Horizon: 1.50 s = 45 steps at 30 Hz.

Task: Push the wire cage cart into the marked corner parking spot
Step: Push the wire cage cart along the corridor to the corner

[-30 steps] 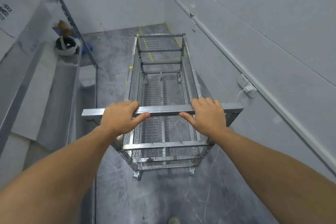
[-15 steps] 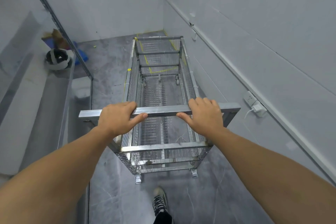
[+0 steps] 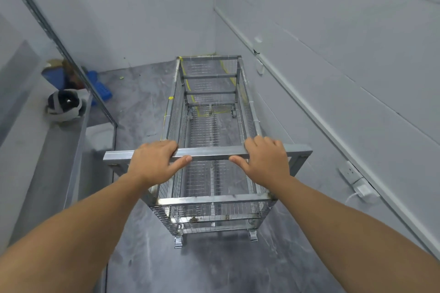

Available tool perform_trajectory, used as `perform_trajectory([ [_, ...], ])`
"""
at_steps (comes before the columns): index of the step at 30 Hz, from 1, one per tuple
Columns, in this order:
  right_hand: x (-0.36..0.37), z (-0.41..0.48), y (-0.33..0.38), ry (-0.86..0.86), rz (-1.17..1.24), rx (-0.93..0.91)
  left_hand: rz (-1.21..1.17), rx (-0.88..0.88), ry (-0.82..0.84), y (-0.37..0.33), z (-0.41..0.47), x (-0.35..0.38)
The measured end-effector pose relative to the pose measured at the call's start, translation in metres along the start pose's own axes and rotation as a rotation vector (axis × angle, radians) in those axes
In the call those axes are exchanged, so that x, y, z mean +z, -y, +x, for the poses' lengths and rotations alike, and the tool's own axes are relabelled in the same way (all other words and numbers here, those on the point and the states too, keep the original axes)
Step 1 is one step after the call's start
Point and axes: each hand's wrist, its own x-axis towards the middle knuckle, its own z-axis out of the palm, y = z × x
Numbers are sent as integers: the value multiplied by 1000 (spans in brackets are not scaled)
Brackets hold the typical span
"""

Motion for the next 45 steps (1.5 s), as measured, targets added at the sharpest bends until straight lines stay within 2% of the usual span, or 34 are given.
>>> perform_trajectory([
  [24, 88, 273, -57, -60, 19, -21, -27, -20, 91, 127, 257, 63],
  [45, 164, 551, -71, 22, -39, 40, 0, 33, 23, 294, 500, 136],
])
